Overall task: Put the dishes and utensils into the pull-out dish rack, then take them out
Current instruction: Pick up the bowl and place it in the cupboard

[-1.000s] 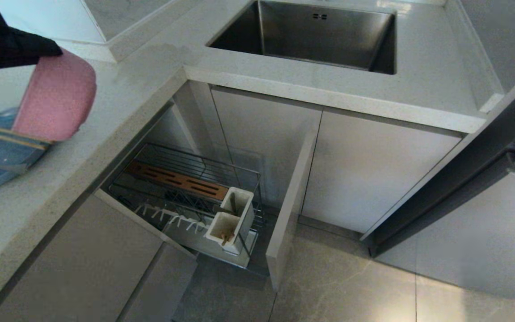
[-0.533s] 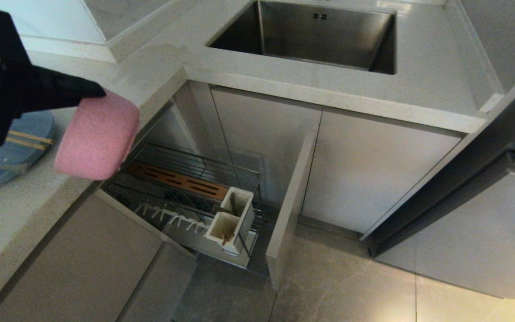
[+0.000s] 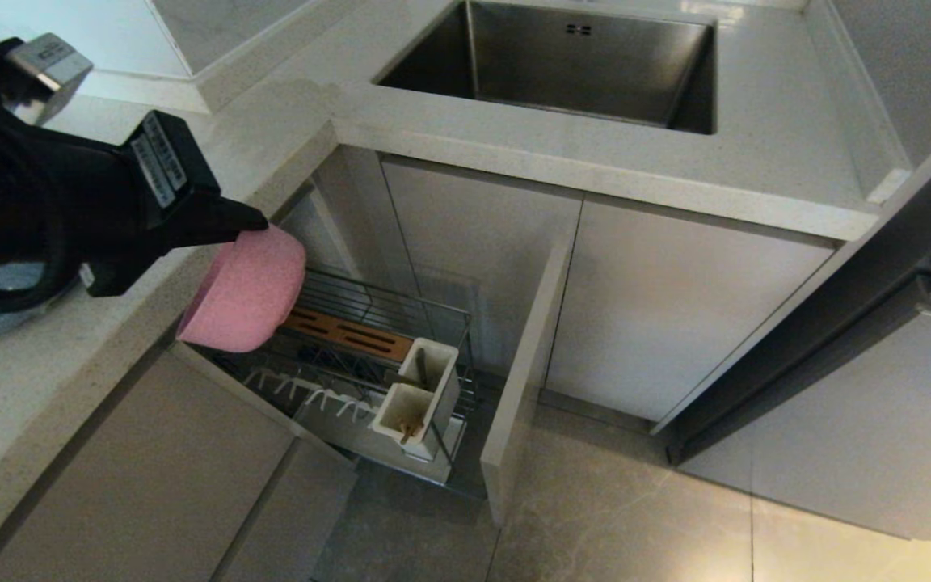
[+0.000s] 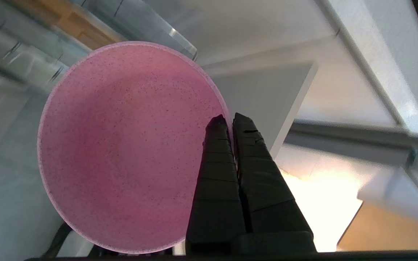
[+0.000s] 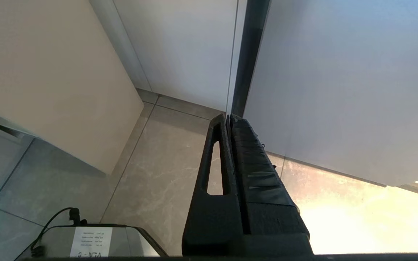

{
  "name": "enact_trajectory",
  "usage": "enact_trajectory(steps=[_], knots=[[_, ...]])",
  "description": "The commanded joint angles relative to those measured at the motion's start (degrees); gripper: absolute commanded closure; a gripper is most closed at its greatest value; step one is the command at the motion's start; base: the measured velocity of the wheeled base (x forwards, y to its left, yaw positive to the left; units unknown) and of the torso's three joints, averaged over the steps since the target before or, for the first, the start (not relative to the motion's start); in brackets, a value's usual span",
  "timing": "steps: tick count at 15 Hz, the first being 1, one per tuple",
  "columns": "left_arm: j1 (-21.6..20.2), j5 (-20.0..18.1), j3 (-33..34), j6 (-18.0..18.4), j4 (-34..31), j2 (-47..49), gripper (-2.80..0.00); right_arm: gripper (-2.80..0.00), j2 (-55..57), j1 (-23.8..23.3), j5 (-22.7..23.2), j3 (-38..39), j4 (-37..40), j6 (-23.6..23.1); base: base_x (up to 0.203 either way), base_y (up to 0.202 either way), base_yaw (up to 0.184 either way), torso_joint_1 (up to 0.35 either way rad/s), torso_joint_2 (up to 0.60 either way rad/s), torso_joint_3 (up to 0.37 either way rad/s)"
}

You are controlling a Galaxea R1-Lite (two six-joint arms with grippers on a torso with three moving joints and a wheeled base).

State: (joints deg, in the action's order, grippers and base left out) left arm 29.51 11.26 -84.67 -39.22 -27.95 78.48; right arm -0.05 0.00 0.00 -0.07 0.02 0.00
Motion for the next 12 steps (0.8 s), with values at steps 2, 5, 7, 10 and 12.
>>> enact_trajectory(steps=[2,5,7,10,12], knots=[[0.0,1.8,0.6,-0.5,7.4,5.2,0.00,0.00,0.0,0.0,0.0,0.0,0.0,0.0,0.000,0.000,0.000,0.000,0.00,0.000],[0.2,7.2,1.0,-2.3,19.6,10.9,0.00,0.00,0.0,0.0,0.0,0.0,0.0,0.0,0.000,0.000,0.000,0.000,0.00,0.000],[0.3,8.4,0.9,-6.4,23.3,13.3,0.00,0.00,0.0,0.0,0.0,0.0,0.0,0.0,0.000,0.000,0.000,0.000,0.00,0.000],[0.5,9.0,1.1,-10.9,27.2,15.6,0.00,0.00,0.0,0.0,0.0,0.0,0.0,0.0,0.000,0.000,0.000,0.000,0.00,0.000],[0.7,10.1,1.1,-15.7,30.6,17.6,0.00,0.00,0.0,0.0,0.0,0.0,0.0,0.0,0.000,0.000,0.000,0.000,0.00,0.000]])
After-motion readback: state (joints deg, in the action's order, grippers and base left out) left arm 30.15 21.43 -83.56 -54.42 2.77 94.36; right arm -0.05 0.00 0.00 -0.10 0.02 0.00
